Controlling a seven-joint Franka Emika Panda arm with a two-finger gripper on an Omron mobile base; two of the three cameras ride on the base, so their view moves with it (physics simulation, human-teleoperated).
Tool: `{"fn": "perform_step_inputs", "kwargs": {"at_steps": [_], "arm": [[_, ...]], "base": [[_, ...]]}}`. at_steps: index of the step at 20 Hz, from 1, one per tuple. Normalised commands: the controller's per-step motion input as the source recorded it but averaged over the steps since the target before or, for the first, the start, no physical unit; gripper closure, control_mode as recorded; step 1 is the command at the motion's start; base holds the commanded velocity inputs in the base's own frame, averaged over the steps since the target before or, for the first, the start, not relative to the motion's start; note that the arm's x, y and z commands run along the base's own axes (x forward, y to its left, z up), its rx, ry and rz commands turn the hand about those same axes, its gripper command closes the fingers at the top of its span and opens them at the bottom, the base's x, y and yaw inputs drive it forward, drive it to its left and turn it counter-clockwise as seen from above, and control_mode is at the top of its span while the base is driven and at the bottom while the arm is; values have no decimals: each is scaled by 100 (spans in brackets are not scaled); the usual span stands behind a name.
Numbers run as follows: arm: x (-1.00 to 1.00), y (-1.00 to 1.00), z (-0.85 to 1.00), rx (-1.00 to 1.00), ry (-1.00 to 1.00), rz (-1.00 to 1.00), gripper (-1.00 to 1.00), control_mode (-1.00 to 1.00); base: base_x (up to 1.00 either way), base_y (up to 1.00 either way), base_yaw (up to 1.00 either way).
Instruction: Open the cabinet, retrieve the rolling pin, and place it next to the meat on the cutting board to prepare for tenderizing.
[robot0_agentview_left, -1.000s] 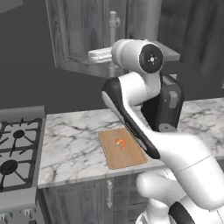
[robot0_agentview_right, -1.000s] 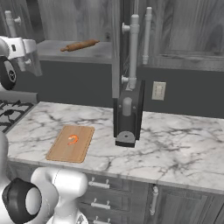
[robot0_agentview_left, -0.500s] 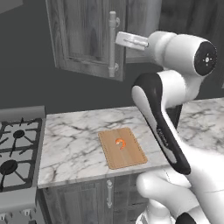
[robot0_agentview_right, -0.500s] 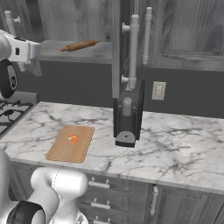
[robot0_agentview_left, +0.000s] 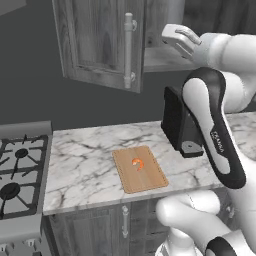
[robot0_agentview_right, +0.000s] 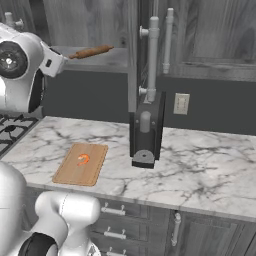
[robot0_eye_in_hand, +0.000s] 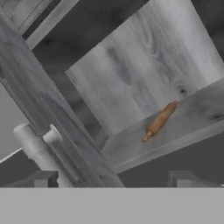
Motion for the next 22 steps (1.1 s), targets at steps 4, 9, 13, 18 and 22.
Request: {"fn": "perform_step_inputs", "kwargs": {"at_steps": [4, 9, 13, 18, 22], "arm": [[43, -42, -8, 19, 27, 9, -100, -100], [42, -4, -15, 17, 23, 10, -100, -100], [47, 17, -18, 13, 15, 11, -100, -100], [61, 16, -16, 15, 13, 9, -100, -100], [76, 16, -7, 8, 9, 5, -100, -100]], "base": [[0, 0, 0], [0, 0, 0], [0, 0, 0], [0, 0, 0], [0, 0, 0]]}}
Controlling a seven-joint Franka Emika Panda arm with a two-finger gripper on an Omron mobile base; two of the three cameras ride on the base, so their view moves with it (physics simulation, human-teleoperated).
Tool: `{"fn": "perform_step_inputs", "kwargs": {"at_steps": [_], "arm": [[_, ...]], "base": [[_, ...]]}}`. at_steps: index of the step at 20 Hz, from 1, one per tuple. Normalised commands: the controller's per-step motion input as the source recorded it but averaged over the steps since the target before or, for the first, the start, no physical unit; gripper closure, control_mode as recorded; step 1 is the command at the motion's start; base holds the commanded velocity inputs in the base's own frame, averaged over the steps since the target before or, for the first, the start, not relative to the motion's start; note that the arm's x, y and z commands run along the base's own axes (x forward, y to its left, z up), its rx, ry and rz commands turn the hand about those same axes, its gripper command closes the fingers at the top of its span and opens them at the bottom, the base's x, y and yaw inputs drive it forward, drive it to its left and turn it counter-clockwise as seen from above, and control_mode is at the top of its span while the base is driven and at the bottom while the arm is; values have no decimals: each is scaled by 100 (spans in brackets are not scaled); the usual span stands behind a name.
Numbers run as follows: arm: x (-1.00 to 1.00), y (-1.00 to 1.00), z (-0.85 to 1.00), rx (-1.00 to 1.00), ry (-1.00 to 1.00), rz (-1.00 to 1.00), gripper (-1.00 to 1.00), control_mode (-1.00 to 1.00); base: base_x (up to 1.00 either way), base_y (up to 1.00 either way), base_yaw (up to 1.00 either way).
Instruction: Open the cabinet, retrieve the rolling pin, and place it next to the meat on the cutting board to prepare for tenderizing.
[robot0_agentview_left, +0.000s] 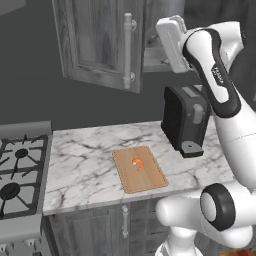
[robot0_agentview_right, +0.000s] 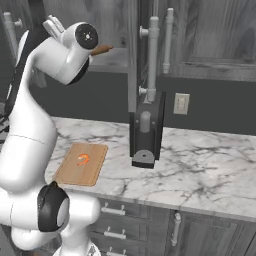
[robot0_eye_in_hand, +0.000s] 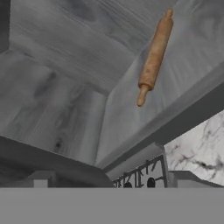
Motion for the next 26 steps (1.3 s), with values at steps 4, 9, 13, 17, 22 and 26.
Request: {"fn": "perform_step_inputs", "kwargs": {"at_steps": [4, 9, 13, 17, 22, 26], "arm": [[66, 24, -9, 5, 8, 6, -100, -100], [36, 49, -14, 1, 6, 10, -100, -100], [5, 73, -18, 0, 3, 15, -100, -100], [-11, 91, -17, 0, 0, 17, -100, -100], [-34, 99, -14, -4, -2, 17, -100, -100], [-51, 100, -14, -7, -8, 16, -100, -100]], "base": [[0, 0, 0], [0, 0, 0], [0, 0, 0], [0, 0, 0], [0, 0, 0], [0, 0, 0]]}}
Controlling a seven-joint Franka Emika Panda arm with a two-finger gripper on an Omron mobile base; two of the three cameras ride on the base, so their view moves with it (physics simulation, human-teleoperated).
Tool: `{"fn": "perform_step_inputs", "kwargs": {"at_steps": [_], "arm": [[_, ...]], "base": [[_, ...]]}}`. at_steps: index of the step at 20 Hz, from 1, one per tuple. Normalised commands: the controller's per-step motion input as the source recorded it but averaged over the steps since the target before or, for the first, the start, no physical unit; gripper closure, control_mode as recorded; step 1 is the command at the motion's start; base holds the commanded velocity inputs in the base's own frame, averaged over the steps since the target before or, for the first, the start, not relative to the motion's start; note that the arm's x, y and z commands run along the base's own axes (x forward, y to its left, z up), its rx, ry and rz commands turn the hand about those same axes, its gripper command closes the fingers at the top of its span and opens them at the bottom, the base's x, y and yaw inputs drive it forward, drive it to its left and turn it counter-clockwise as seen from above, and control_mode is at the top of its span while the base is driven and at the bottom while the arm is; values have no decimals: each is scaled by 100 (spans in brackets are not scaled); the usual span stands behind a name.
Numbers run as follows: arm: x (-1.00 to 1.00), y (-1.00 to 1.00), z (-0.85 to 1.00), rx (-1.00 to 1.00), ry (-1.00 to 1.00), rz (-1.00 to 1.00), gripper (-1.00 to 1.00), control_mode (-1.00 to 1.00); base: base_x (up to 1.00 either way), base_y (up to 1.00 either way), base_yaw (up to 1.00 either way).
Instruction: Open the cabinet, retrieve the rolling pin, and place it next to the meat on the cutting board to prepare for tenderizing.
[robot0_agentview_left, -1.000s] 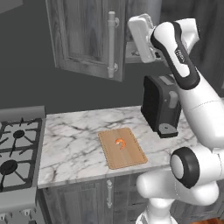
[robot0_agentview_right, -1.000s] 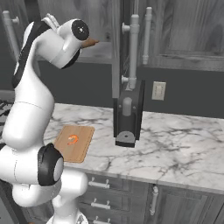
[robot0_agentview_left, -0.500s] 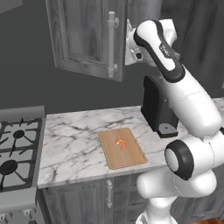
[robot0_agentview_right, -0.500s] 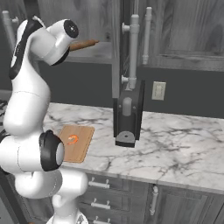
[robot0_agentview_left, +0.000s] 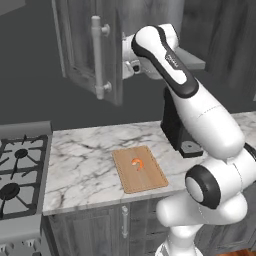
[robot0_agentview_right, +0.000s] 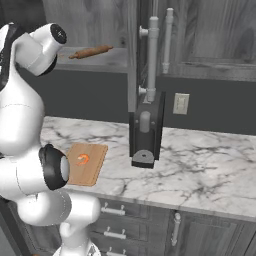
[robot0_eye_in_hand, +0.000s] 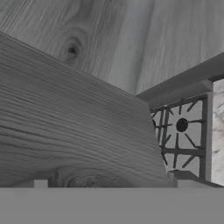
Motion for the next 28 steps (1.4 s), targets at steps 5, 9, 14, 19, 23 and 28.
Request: {"fn": "perform_step_inputs", "kwargs": {"at_steps": [5, 9, 14, 19, 23, 28], "arm": [[-54, 95, -5, -13, -19, 7, -100, -100], [-40, 61, 0, -16, -32, 0, -100, -100], [-16, 0, 0, -12, -21, -4, -100, -100], [6, -52, 1, -11, -8, -18, -100, -100], [16, -59, 9, -11, -1, -25, -100, -100], [31, -54, 21, -12, 0, -27, -100, -100]], "base": [[0, 0, 0], [0, 0, 0], [0, 0, 0], [0, 0, 0], [0, 0, 0], [0, 0, 0]]}}
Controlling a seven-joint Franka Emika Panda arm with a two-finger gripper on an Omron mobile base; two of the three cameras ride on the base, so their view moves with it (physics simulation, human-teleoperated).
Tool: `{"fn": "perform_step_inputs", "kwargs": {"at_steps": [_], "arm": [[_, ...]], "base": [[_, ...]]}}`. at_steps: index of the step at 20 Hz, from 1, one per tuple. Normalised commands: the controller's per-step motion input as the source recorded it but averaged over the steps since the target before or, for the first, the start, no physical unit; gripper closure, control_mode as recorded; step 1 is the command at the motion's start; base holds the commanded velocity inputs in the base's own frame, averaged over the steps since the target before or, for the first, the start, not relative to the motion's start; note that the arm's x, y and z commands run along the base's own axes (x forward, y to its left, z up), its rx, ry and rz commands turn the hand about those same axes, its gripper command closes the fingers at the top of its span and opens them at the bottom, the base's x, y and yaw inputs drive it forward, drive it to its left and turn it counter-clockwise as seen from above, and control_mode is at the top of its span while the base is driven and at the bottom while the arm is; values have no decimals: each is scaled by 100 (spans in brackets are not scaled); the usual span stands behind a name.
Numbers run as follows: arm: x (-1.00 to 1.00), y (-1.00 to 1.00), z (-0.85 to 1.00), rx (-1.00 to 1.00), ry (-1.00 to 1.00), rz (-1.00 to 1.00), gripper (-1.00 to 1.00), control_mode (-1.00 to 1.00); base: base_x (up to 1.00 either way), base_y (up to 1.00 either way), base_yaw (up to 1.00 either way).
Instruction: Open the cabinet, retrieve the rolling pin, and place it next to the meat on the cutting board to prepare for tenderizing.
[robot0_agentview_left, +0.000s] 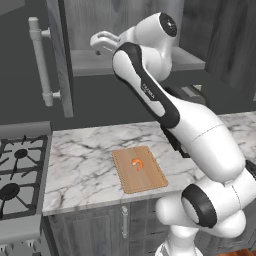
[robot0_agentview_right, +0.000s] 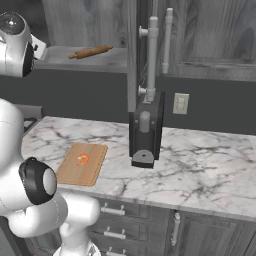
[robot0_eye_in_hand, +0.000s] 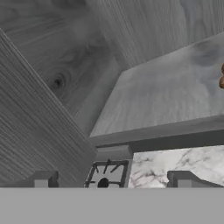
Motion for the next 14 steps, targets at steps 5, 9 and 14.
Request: {"fn": "perform_step_inputs", "kwargs": {"at_steps": [5, 9, 14], "arm": [[41, -45, 25, -14, 0, -28, -100, -100], [45, -43, 25, -17, 1, -26, -100, -100], [22, -40, 1, -13, 1, -23, -100, -100]], "base": [[0, 0, 0], [0, 0, 0], [0, 0, 0]]}}
